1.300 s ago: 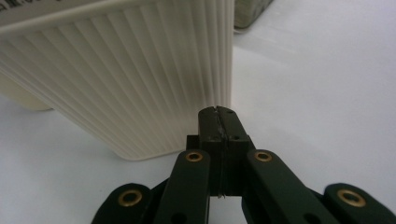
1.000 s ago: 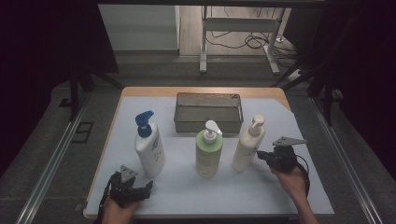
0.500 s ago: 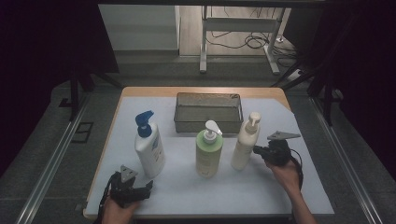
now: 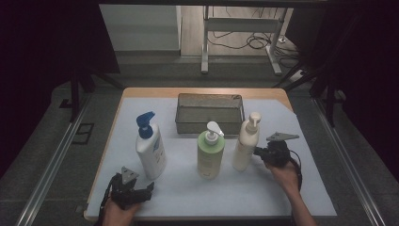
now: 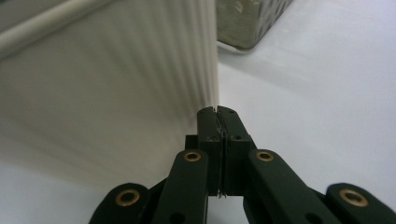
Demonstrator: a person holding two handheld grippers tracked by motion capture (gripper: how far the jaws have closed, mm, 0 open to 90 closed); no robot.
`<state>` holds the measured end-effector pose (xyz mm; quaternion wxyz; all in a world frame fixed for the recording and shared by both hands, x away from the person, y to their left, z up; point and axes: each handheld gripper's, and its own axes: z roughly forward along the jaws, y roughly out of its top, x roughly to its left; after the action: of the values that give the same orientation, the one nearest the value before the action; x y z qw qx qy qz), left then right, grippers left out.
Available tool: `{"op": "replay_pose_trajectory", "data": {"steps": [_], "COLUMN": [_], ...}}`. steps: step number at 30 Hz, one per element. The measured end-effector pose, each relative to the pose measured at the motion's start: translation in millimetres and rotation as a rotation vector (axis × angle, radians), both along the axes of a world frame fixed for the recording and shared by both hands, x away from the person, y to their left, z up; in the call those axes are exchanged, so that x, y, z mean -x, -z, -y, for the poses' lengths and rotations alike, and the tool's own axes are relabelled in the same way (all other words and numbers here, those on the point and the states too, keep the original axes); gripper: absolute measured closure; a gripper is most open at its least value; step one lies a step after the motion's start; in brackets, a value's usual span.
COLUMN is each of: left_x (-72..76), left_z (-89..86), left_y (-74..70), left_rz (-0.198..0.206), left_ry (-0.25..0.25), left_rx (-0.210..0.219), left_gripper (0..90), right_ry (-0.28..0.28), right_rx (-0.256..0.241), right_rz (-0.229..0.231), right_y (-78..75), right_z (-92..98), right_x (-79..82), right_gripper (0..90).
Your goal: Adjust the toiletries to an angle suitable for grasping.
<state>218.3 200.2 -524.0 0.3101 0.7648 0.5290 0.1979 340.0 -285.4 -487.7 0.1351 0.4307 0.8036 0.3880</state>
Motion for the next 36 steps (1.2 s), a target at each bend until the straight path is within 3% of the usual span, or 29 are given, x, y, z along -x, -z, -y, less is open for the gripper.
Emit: {"op": "replay_pose_trajectory", "data": {"steps": [13, 15, 21, 27, 36], "left_x": [0.0, 0.0, 0.0, 0.0, 0.0], "left_z": [0.1, 0.1, 0.1, 0.0, 0.0], "left_y": [0.0, 0.0, 0.1, 0.0, 0.0], "left_rz": [0.0, 0.0, 0.001, 0.0, 0.0], "left_ry": [-0.001, -0.001, -0.001, -0.001, 0.0], "left_rx": [0.0, 0.001, 0.001, 0.0, 0.0], "left_gripper": [11.3, 11.3, 11.2, 11.3, 11.3], "right_ry": [-0.057, -0.078, -0.116, -0.141, -0.119], "right_rx": [-0.011, -0.019, -0.029, -0.029, -0.034], "right_rz": [0.02, 0.018, 0.029, 0.037, 0.037], "right_y": [-12.5, -14.6, -21.0, -21.9, -14.3], "right_z": [2.8, -1.3, -17.3, -38.3, -57.4], "right_x": [46.0, 57.6, 70.1, 69.4, 60.7], "right_gripper": [89.1, 89.0, 89.1, 89.2, 89.4]}}
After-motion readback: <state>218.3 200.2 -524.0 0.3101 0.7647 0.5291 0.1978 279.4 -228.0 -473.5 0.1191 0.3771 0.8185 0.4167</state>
